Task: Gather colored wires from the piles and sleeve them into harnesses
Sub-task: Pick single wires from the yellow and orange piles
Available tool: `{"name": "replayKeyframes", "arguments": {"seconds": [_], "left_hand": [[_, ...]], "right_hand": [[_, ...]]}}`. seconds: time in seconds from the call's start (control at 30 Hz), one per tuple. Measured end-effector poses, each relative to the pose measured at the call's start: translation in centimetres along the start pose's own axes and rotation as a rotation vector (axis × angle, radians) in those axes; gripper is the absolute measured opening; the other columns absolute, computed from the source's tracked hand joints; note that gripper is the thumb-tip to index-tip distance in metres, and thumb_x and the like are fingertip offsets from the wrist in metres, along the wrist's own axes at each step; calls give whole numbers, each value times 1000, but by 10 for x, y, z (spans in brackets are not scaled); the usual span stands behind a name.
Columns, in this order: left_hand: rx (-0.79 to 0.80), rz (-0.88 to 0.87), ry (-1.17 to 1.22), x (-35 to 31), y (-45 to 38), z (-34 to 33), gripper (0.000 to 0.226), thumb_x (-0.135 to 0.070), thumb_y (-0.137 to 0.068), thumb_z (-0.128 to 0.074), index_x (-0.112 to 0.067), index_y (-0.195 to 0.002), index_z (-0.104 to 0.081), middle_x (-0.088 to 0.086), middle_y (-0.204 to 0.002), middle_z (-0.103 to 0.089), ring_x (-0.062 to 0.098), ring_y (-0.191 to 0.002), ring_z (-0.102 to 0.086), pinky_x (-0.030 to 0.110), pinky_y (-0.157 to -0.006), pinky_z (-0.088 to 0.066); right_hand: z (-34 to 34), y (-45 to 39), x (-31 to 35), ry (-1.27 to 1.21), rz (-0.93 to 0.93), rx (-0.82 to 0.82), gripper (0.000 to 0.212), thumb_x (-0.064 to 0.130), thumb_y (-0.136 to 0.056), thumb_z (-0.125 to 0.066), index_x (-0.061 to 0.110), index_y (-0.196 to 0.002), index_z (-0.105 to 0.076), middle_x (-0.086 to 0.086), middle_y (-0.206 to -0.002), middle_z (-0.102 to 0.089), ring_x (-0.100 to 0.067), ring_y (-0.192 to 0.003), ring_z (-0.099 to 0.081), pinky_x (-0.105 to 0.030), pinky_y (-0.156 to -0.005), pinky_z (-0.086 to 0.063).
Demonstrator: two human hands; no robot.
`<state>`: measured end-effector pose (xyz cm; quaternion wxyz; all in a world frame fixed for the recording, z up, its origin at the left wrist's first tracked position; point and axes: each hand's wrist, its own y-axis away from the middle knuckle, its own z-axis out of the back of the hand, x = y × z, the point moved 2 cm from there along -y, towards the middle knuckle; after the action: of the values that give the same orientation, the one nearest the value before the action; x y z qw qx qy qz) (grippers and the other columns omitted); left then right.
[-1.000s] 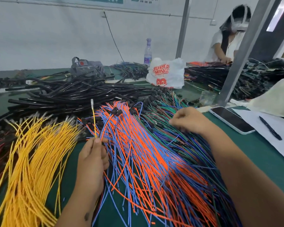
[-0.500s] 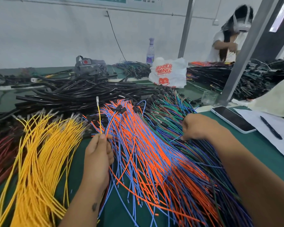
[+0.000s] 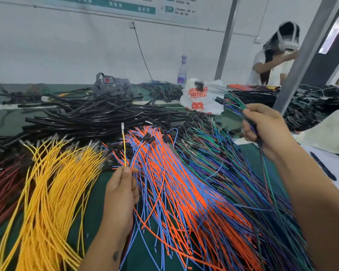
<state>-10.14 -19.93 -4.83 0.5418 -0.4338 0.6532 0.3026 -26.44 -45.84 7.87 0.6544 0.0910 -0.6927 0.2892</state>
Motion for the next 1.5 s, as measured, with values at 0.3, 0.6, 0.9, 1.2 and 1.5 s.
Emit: {"name": "replayKeyframes", "arguments": {"seconds": [0.3,0.6,0.9,1.2,1.5], "left_hand": [[-13,-6,25,2,-1,-1,31,-22,-104,-36,-11,-87,-59,-7,-55,-25,6,-46,-20,19,-41,-17],[1,3,1,1,-1,-1,30,-23,-104,-36,-12,-89,-59,-7,-55,-26,8,-46,-20,20,-42,-20],[20,47,-13,-7,5,0,30,-24,-104,-36,-14,-92,-61,-8,-52,-27,6,-43,-21,21,-43,-21],[116,364,4,-47,6,17,33,-13,-102,-33,-13,-77,-54,-10,-37,-27,3,-29,-18,9,-34,-13],[20,269,119,-126,-6,99,28,-18,-103,-31,-20,-79,-46,-11,-38,-22,0,-27,-16,8,-28,-13]], "right_hand": [[-5,8,-56,357,-383,249,36,-9,-85,-65,5,-115,-51,-15,-60,-63,-19,-51,-57,-25,-51,-50],[-4,21,-46,397,-496,343,36,27,-104,-41,-1,-91,-61,-2,-38,-43,-12,-26,-31,-16,-31,-25],[4,54,46,75,-258,175,28,18,-103,-38,6,-85,-55,8,-39,-26,-2,-28,-17,-10,-32,-10],[-21,83,158,-54,-86,344,23,24,-97,-44,16,-79,-55,11,-42,-25,1,-28,-17,-12,-26,-16],[-191,115,83,-888,-258,448,30,22,-104,-34,16,-78,-48,10,-42,-32,-1,-32,-25,-13,-32,-20]]}}
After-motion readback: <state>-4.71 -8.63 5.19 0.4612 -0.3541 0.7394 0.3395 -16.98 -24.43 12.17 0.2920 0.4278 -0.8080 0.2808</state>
